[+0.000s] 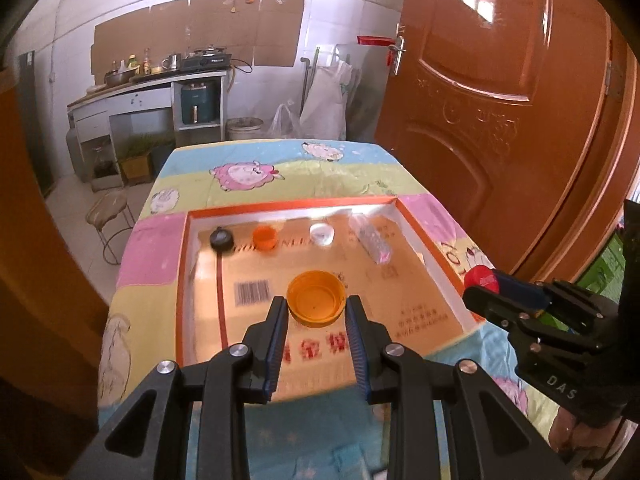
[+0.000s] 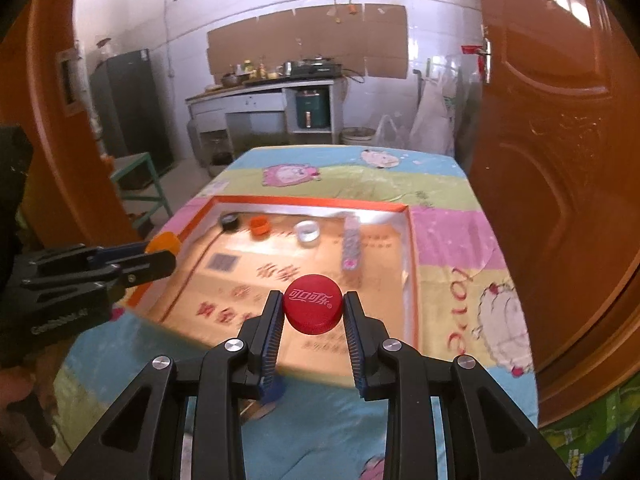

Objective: Organize rigid objects
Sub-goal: 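Carry the orange cap with the left tool while the right tool carries the red cap into the box lid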

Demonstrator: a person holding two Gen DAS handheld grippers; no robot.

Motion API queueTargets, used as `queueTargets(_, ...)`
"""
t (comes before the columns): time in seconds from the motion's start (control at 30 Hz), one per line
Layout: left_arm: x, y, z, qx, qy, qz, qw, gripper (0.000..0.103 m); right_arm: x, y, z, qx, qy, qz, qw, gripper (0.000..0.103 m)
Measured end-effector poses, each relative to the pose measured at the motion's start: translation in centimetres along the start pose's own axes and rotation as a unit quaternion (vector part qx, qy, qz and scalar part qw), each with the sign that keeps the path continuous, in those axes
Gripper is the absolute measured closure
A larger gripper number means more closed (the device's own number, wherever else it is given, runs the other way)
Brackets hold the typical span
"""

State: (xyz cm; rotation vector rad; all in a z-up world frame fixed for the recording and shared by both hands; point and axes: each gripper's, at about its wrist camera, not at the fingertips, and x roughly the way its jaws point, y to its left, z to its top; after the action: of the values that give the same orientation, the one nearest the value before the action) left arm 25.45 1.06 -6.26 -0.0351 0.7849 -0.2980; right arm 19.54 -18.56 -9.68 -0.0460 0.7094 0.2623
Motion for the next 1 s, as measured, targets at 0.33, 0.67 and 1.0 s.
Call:
queueTargets(0.33,4.4,1.7,2.4,-0.020,0.026,0.014,0.9994,0.073,5.1,-1.3,2.3,0.009,0.033,0.015,0.999,0.072)
queueTargets(0.67,7.8,3.9,3.1,-0.037,0.054,0.035,0.9972,0.073,10.5,0.7,4.3,-0.011,0.074,0.047,0.996,0.072)
queueTargets(1.0,10.7,5.6,3.4,-0.049,0.080,0.045,0.9946,0.073,14.0,1.5,5.0,-0.019,0.101,0.059,0.993,0.072)
